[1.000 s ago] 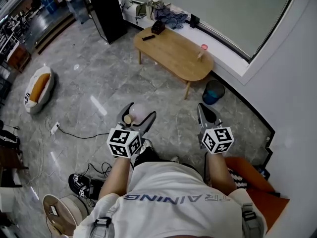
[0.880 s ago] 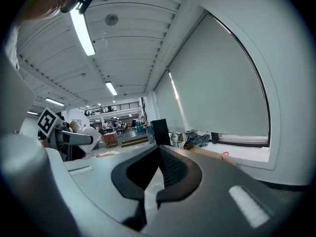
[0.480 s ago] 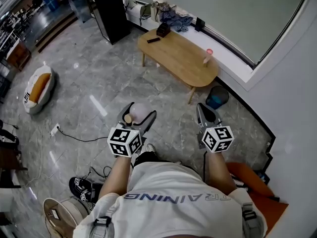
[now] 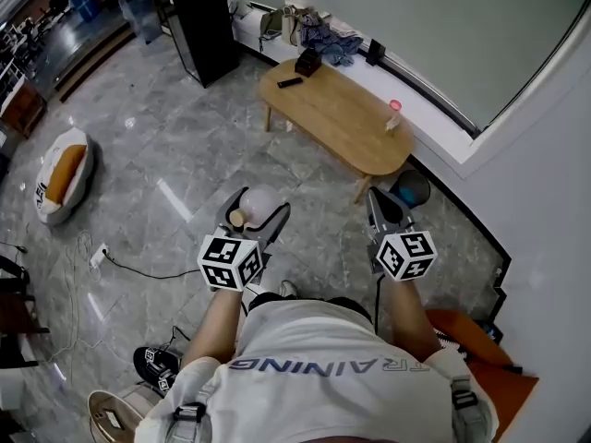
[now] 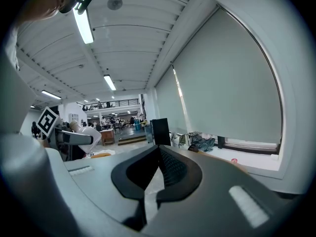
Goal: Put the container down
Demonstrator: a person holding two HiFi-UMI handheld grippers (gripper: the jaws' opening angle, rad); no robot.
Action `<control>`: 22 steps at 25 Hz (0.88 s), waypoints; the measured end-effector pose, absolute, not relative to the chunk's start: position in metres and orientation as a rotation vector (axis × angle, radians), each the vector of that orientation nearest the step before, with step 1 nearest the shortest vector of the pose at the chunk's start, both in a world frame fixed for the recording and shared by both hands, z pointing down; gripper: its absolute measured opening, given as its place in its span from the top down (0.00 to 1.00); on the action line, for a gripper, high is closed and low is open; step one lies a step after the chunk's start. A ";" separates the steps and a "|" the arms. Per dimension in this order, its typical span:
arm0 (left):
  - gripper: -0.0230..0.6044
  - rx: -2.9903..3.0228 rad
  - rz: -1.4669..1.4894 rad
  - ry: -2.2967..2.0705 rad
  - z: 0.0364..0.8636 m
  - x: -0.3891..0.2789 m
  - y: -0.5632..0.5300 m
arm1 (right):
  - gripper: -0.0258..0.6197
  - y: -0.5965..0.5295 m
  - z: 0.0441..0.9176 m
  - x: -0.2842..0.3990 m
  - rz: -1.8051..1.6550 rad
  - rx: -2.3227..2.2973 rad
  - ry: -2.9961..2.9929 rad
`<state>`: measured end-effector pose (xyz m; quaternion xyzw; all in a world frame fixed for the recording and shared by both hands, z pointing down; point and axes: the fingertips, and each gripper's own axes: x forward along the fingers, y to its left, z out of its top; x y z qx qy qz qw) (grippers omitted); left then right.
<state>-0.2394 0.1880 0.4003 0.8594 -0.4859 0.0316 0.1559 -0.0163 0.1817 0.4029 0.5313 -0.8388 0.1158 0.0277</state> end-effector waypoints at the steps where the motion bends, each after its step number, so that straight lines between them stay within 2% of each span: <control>1: 0.32 2.465 0.091 -1.389 0.401 -0.246 0.184 | 0.93 0.178 0.403 -0.024 0.352 1.635 -2.587; 22: 0.32 2.304 0.050 -1.510 0.434 -0.326 0.091 | 0.93 0.058 0.419 -0.120 0.334 1.399 -2.645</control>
